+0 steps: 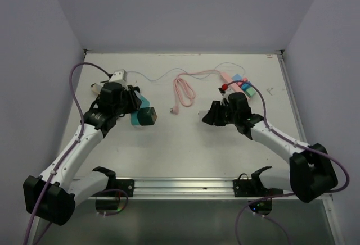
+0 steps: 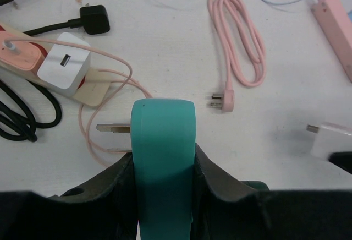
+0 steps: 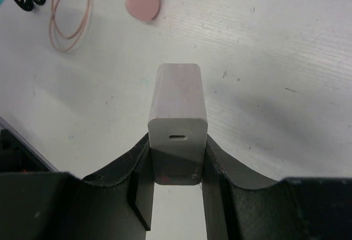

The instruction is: Pull the plug off the socket

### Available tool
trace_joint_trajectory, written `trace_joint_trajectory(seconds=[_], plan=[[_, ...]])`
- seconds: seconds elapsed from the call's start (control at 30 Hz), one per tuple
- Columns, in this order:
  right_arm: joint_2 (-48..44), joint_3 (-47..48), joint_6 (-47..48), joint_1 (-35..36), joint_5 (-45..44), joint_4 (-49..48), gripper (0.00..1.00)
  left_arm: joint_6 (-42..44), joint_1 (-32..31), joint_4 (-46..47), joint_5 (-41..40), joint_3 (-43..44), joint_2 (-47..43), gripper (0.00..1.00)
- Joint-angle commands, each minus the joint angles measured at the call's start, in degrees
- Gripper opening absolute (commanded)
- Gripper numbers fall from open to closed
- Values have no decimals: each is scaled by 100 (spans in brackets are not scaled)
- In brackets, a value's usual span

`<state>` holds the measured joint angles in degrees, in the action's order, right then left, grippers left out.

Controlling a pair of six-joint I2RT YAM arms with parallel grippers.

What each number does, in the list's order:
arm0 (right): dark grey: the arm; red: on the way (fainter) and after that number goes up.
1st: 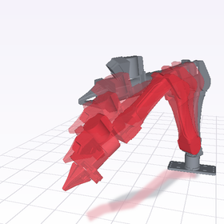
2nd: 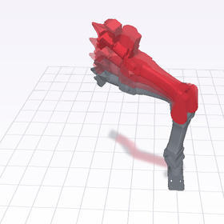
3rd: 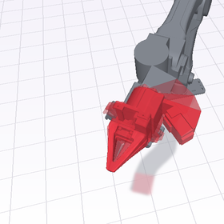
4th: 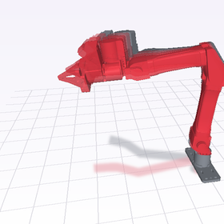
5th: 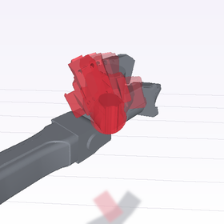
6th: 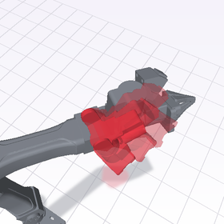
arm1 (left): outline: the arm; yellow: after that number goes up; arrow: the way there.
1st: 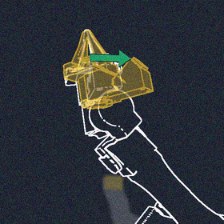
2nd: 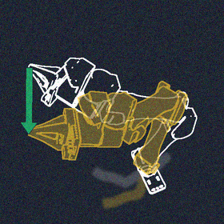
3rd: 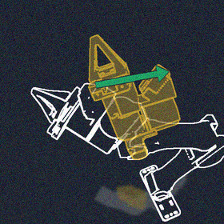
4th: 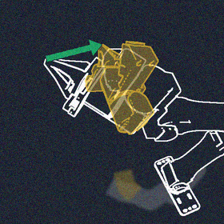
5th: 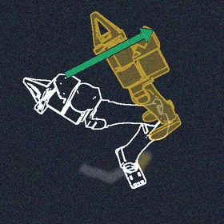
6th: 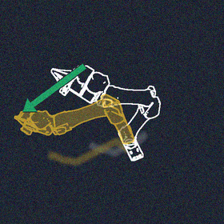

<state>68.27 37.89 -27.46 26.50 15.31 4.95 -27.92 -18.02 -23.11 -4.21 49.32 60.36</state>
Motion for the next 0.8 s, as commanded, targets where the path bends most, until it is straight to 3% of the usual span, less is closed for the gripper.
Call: trace_joint_trajectory(seconds=[0.0, 0.17, 0.27, 0.3, 0.33, 0.37, 0.4, 0.53, 0.63, 0.77], plan=[[747, 183, -610, -206, 815, -1276, 0, 138, 18, 413, 622, 140, -340, 0], [2031, 535, -1243, -479, 1272, -2296, 1, 208, 18, 413, 956, -124, -718, 0], [2664, 755, -1489, -637, 1413, -2613, 15, 252, 18, 360, 1088, -168, -850, 0], [2839, 755, -1560, -698, 1439, -2657, 23, 261, 18, 352, 1115, -168, -894, 0], [2911, 755, -1665, -821, 1483, -2744, 44, 296, 18, 343, 1159, -151, -929, 0], [2920, 712, -1683, -883, 1492, -2719, 54, 314, 18, 308, 1176, -142, -955, 0], [2859, 676, -1692, -944, 1466, -2684, 70, 322, 18, 290, 1185, -116, -964, 0], [2307, 693, -940, -1112, 966, -1468, 95, 384, 18, 263, 1238, -54, -956, 0], [1884, 913, -219, -1112, 395, -342, 99, 393, 18, 272, 1291, -10, -895, 0], [979, 1124, 302, -998, 586, 312, 99, 402, 9, 351, 1335, 43, -771, 0]])
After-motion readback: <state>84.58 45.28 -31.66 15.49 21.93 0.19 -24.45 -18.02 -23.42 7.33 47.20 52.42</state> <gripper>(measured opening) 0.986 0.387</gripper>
